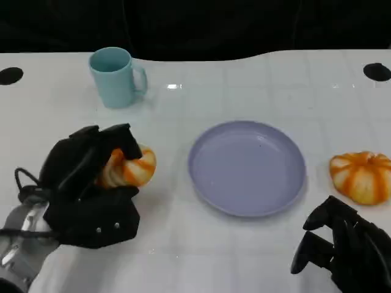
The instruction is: Grasp the bread from the table and place it into the plate.
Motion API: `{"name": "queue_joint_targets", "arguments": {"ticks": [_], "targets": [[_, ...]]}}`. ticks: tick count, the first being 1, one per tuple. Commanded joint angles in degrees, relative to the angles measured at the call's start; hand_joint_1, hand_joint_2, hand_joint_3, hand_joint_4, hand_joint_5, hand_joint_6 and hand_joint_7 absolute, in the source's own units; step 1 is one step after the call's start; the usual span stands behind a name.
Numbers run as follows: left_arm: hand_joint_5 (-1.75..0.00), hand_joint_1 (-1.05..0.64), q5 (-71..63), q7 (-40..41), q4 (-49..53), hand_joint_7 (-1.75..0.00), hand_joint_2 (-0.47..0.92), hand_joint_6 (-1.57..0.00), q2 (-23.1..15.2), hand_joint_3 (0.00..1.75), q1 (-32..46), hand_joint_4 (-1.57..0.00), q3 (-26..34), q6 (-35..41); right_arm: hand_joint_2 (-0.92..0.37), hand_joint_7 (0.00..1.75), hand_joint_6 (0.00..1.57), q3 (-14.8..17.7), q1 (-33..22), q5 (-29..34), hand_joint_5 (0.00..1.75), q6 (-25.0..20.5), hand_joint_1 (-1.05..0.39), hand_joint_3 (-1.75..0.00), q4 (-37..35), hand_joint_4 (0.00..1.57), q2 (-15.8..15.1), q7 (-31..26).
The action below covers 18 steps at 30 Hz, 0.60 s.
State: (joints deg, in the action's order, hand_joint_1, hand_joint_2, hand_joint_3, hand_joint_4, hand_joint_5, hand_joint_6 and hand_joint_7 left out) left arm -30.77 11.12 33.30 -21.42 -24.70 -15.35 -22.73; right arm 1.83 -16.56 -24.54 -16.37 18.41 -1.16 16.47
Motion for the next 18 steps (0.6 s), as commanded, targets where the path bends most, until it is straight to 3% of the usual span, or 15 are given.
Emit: {"name": "queue_joint_targets", "arguments": {"ticks": [1, 9, 18], "targets": [[-1.75, -0.12, 1.50, -1.77, 0.21, -1.75, 0.47, -0.70, 0.51, 1.24, -3.68, -0.86, 0.74, -0.61, -0.92, 1.65, 0.45, -0.04, -0.07, -0.14, 1.75, 0.52, -0.54, -0.42, -0.08, 0.64, -0.18, 0.08], [-1.75, -0.06, 0.90, -0.17, 2.44, -1.75, 0.39, -0.71, 2.29, 1.25, -6.81, -0.82, 0.06, -2.90, -0.92, 1.65, 0.43, -0.02, -0.39, -0.91, 1.75, -0.07, -0.55, -0.42, -0.15, 0.62, 0.14, 0.28], [-1.75, -0.08, 1.02, -0.23, 1.92, -1.75, 0.42, -0.72, 3.53, 1.29, -6.79, -0.83, 0.23, -4.01, -0.92, 1.65, 0.44, -0.53, -1.90, -0.53, 1.75, 0.74, -0.55, -0.42, 0.19, 0.64, 0.26, 0.70]]}}
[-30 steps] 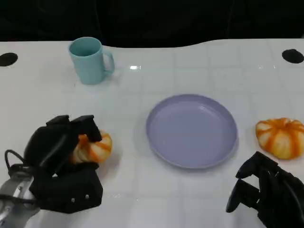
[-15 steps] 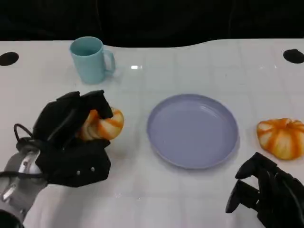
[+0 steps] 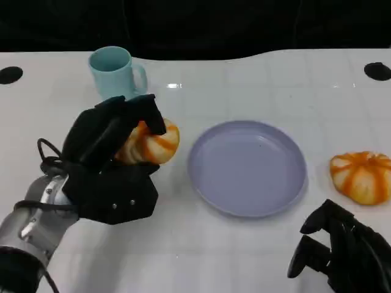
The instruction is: Grasp the bread from the table and place it into the plate.
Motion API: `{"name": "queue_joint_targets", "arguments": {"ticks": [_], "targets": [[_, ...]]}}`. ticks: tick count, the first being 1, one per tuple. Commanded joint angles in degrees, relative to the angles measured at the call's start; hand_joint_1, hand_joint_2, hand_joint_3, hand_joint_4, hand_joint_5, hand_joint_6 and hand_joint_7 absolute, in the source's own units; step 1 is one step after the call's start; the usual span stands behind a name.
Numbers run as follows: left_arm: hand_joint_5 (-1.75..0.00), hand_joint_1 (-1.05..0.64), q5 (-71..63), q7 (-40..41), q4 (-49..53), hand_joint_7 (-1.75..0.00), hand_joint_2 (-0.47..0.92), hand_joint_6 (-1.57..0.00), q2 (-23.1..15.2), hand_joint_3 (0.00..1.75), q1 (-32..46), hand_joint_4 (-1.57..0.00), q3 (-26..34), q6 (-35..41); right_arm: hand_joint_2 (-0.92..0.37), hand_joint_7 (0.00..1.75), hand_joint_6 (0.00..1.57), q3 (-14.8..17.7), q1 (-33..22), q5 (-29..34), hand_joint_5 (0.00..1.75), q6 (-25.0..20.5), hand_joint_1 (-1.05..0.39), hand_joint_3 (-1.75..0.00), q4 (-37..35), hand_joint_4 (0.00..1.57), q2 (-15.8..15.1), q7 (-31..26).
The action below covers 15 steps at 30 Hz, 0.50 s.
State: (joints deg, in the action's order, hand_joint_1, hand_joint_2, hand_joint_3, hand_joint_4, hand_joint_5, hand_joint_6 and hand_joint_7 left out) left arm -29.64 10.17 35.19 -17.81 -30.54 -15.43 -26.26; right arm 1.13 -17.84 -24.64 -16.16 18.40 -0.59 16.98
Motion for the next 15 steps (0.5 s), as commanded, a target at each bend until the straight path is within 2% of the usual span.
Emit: {"name": "queue_joint_targets", "arguments": {"ticks": [1, 4, 15], "targets": [[-1.75, -0.08, -0.14, 0.72, 0.04, -1.75, 0.42, -0.72, -0.07, 1.29, -0.95, -0.83, 0.34, -0.49, -0.92, 1.65, 0.44, 0.17, -0.64, -0.43, 1.75, 0.53, -0.55, -0.42, 0.20, 0.64, -0.32, 0.19], [-1.75, -0.08, -0.72, 1.63, 0.18, -1.75, 0.41, -0.71, 1.89, 1.31, -1.85, -0.89, -0.69, -1.69, -0.92, 1.65, 0.44, 0.82, -1.08, -0.93, 1.75, 0.24, -0.52, -0.43, 0.30, 0.62, -0.46, 0.16], [-1.75, -0.12, -3.18, 1.43, 3.46, -1.75, 0.41, -0.70, 6.90, 1.34, -7.54, -0.90, -4.29, -3.68, -0.92, 1.69, 0.42, 1.50, -0.67, -0.32, 1.75, 1.42, -0.49, -0.48, -0.94, 0.63, -0.71, 1.00]]}}
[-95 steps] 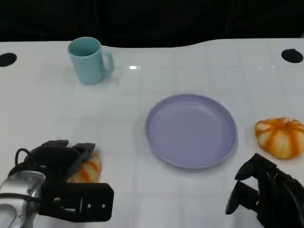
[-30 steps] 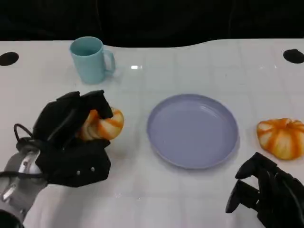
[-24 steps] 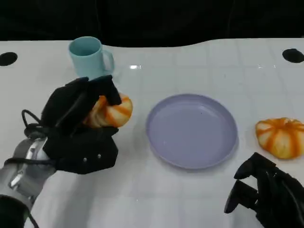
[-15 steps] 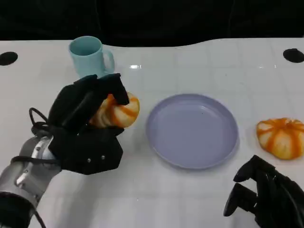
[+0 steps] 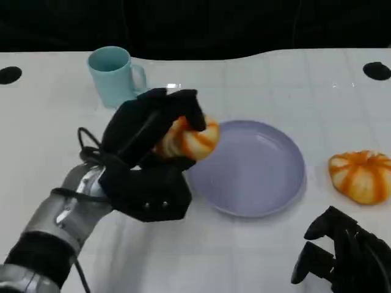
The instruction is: Grasp the bread from the table and place it into the plate.
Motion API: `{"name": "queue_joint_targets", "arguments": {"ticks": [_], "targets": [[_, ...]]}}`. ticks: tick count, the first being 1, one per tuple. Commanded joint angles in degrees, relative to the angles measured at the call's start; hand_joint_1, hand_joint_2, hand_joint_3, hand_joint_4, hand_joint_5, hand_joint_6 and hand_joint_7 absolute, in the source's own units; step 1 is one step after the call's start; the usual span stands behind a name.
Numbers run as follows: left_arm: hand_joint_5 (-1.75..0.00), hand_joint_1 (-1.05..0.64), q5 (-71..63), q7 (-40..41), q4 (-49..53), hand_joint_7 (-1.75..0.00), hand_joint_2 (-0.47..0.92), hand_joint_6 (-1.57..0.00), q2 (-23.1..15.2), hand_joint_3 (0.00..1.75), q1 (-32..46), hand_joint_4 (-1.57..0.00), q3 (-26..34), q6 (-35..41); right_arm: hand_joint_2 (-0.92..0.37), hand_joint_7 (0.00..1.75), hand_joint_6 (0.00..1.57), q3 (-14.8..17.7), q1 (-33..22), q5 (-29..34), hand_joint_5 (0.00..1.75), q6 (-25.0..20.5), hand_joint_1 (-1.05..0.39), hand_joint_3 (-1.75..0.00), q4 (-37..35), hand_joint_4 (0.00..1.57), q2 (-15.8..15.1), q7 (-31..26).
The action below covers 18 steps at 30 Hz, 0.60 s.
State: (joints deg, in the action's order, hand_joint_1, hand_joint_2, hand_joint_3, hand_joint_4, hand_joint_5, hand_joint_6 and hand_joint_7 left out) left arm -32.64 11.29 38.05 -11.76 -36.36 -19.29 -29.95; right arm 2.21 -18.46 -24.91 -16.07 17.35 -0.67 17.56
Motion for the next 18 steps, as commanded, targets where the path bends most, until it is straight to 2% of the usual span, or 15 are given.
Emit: {"name": "queue_joint_targets", "arguments": {"ticks": [1, 10, 18], "targets": [[-1.75, -0.12, -0.21, 0.28, 0.64, -1.75, 0.41, -0.70, 1.00, 1.34, -1.81, -0.90, -0.45, 0.05, -0.92, 1.70, 0.41, 0.39, -0.05, 0.01, 1.75, 1.44, -0.49, -0.49, 0.09, 0.63, -0.62, 0.42], [-1.75, -0.13, 0.50, -0.99, 2.63, -1.75, 0.40, -0.71, 2.96, 1.37, -3.51, -0.93, -0.63, -0.19, -0.92, 1.64, 0.47, 0.16, 0.30, -0.49, 1.75, 0.08, -0.52, -0.42, 0.61, 0.64, -0.20, -0.64], [-1.75, -0.14, -1.86, 0.25, 11.24, -1.75, 0.41, -0.72, 5.85, 1.39, -9.74, -0.94, -3.93, -1.14, -0.92, 1.65, 0.43, 0.25, -0.05, -0.82, 1.75, -0.48, -0.51, -0.41, 1.30, 0.61, -0.14, -0.94]]}}
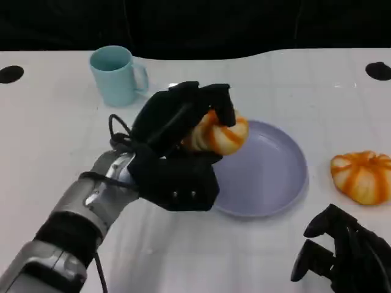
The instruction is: Grasp the bread from the table and place it into the plate.
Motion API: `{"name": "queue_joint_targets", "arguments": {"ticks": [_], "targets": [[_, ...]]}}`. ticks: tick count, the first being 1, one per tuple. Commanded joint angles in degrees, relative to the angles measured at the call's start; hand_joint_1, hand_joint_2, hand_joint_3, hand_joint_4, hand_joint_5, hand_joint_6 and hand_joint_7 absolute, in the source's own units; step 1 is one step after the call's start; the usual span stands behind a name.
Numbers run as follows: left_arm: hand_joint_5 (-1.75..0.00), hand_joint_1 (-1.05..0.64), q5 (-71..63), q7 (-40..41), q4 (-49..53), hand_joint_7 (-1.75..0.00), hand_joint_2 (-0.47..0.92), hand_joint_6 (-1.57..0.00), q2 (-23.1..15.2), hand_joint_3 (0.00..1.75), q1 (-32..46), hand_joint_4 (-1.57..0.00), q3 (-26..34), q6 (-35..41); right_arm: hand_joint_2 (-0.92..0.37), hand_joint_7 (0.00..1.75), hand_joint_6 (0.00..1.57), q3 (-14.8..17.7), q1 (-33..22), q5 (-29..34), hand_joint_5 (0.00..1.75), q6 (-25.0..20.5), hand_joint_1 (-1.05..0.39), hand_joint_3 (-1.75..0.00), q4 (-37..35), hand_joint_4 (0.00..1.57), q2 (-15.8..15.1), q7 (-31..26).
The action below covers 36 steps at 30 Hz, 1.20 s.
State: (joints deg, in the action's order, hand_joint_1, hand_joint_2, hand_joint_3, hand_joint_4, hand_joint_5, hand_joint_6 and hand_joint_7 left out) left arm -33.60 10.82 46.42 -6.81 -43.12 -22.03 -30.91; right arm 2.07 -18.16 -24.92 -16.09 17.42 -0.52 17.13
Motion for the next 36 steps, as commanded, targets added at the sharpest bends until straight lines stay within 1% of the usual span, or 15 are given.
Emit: {"name": "queue_joint_targets", "arguments": {"ticks": [1, 15, 16, 19, 24, 25, 26, 27, 28, 29, 30, 31, 32, 33, 36], "targets": [[-1.75, -0.14, -1.11, 1.10, 3.62, -1.75, 0.40, -0.71, 1.21, 1.39, -3.42, -0.94, -1.46, -0.30, -0.92, 1.66, 0.42, 0.41, -0.42, -0.83, 1.75, -0.54, -0.51, -0.41, 1.34, 0.61, -0.28, -0.57], [-1.75, -0.15, -1.83, 2.52, 10.48, -1.75, 0.45, -0.71, 4.65, 1.35, -6.92, -0.93, -3.13, 1.04, -0.92, 1.69, 0.41, 0.17, -0.74, -0.83, 1.75, -0.69, -0.51, -0.42, 1.91, 0.61, -0.48, -0.55], [-1.75, -0.15, -1.91, 2.26, 11.26, -1.75, 0.47, -0.70, 5.03, 1.30, -7.24, -0.92, -3.32, 1.47, -0.92, 1.69, 0.41, 0.05, -0.72, -0.51, 1.75, -0.46, -0.51, -0.42, 1.87, 0.61, -0.59, -0.50], [-1.75, -0.16, -2.51, 2.45, 13.05, -1.75, 0.50, -0.69, 5.62, 1.27, -7.87, -0.90, -4.20, 1.93, -0.92, 1.67, 0.42, -0.13, -0.73, -0.27, 1.75, 0.37, -0.52, -0.41, 1.45, 0.63, -0.53, -0.06], [-1.75, -0.19, -1.91, 1.00, 13.98, -1.68, 0.53, -0.66, 5.77, 1.25, -8.32, -0.85, -4.67, 1.99, -0.92, 1.65, 0.43, -0.09, -0.85, -0.74, 1.75, -0.04, -0.53, -0.39, 1.68, 0.62, -0.36, -0.11], [-1.75, -0.20, -2.03, -0.42, 14.14, -1.58, 0.54, -0.69, 5.61, 1.22, -8.57, -0.83, -5.04, 2.33, -0.92, 1.65, 0.44, -0.19, -0.98, -0.71, 1.75, -0.06, -0.53, -0.39, 1.90, 0.62, -0.22, -0.29], [-1.46, -0.25, -2.12, -1.50, 14.24, -1.17, 0.66, -0.62, 5.48, 0.91, -8.75, -0.69, -5.31, 2.59, -0.92, 1.65, 0.44, -0.26, -1.07, -0.68, 1.75, -0.07, -0.53, -0.39, 2.06, 0.62, -0.12, -0.43], [-1.23, -0.28, -2.18, -2.25, 14.27, -0.77, 0.82, -0.64, 5.39, 0.57, -8.86, -0.64, -5.49, 2.78, -0.92, 1.65, 0.44, -0.31, -1.13, -0.66, 1.75, -0.07, -0.53, -0.39, 2.16, 0.62, -0.05, -0.51], [-1.18, -0.28, -2.28, -3.44, 14.32, -0.67, 0.85, -0.65, 5.23, 0.48, -9.04, -0.62, -5.75, 3.15, -0.92, 1.65, 0.44, -0.37, -1.14, -0.60, 1.75, -0.13, -0.52, -0.39, 2.28, 0.62, -0.13, -0.48], [-1.09, -0.32, -2.28, -4.18, 14.30, -0.42, 0.89, -0.55, 5.15, 0.36, -9.12, -0.49, -5.88, 3.40, -0.92, 1.65, 0.44, -0.39, -1.13, -0.57, 1.75, -0.18, -0.52, -0.40, 2.34, 0.62, -0.21, -0.43], [-1.06, -0.33, -2.75, -5.09, 14.26, -0.32, 0.91, -0.52, 4.94, 0.32, -9.37, -0.45, -6.38, 3.95, -0.92, 1.65, 0.45, -0.45, -1.13, -0.47, 1.75, -0.14, -0.52, -0.40, 2.38, 0.63, -0.31, -0.36], [-0.84, -0.40, -3.25, -6.15, 14.20, -0.18, 0.92, -0.43, 4.64, 0.33, -9.65, -0.33, -6.98, 4.36, -0.92, 1.66, 0.45, -0.49, -1.13, -0.40, 1.75, -0.15, -0.52, -0.41, 2.44, 0.63, -0.36, -0.35], [-0.72, -0.45, -3.57, -7.44, 14.00, -0.11, 0.92, -0.37, 4.39, 0.35, -9.89, -0.25, -7.51, 5.02, -0.92, 1.66, 0.45, -0.49, -1.12, -0.37, 1.75, 0.04, -0.52, -0.42, 2.34, 0.63, -0.35, -0.25], [-0.59, -0.55, -3.74, -8.40, 13.78, -0.04, 0.92, -0.28, 4.21, 0.37, -10.01, -0.13, -7.84, 5.53, -0.92, 1.66, 0.45, -0.48, -1.12, -0.36, 1.75, 0.17, -0.52, -0.42, 2.26, 0.63, -0.34, -0.17], [-0.51, -0.61, -3.65, -9.49, 13.17, -0.01, 0.92, -0.22, 4.04, 0.38, -9.95, -0.06, -8.05, 6.25, -0.92, 1.66, 0.45, -0.47, -1.11, -0.36, 1.75, 0.29, -0.52, -0.42, 2.18, 0.64, -0.33, -0.10]]}}
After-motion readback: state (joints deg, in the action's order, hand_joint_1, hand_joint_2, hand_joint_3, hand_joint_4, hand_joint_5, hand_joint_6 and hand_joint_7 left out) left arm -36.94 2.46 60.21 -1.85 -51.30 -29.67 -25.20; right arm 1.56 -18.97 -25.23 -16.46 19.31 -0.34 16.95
